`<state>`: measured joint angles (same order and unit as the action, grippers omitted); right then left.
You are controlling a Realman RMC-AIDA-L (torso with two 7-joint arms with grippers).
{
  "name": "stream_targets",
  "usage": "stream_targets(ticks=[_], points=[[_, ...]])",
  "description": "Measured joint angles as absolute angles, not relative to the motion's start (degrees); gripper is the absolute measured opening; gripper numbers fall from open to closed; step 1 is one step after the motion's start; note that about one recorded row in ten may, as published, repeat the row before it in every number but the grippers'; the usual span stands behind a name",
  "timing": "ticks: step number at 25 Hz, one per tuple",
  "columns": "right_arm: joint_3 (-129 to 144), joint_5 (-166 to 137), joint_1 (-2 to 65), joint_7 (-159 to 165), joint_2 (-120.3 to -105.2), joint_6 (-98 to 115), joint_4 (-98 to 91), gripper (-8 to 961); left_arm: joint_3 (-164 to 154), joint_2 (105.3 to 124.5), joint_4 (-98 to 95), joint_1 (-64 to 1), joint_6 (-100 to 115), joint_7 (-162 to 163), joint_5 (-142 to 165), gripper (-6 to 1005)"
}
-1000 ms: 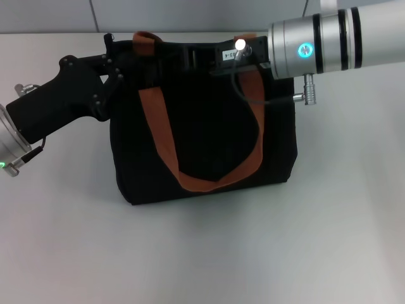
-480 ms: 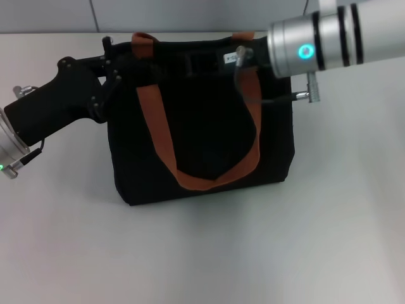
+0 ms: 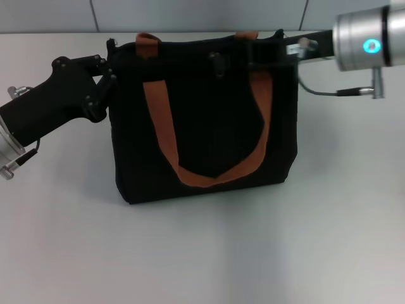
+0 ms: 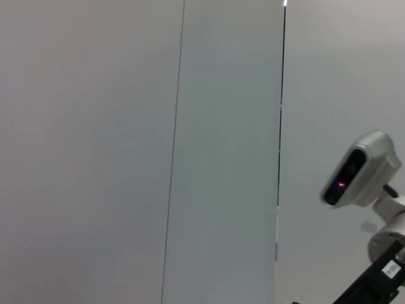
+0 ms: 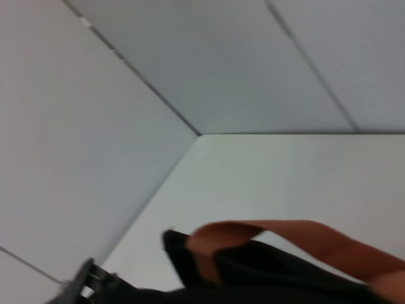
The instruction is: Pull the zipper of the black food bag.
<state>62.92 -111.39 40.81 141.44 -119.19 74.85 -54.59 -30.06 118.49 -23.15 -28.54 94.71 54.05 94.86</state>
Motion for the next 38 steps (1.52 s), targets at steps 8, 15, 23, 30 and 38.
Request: stream_targets(ticks=[8,15,23,30,38], points=[[60.5,-114.3,34.5,145.1,-119.13,78.0,-63.6,-4,-30.1,118.47,-23.4,-28.5,94.3,54.1,94.8,105],[54.5,-111.0,32.3,141.7,-119.14,81.5,-64.4,-4,-30.2,118.42,-23.2,-28.5,93.8,54.1,94.7,109],[44.1,-94.6,29.6,128.0,-118.52,90.4,-56.9,93,-30.5,118.41,-23.1,-28.5,93.8,54.5,94.8,114],[39.0,-85.6,29.8,106.6,-114.20,106.2,-39.0,336,-30.5,118.45,-23.1,-28.4,94.4,55.0,94.8,118],[40.3,-93.3,27.0,76.6,-115.80,112.3,-32.8,503,-33.5,118.37,-23.3,-28.7,94.1,55.5,95.0,123]])
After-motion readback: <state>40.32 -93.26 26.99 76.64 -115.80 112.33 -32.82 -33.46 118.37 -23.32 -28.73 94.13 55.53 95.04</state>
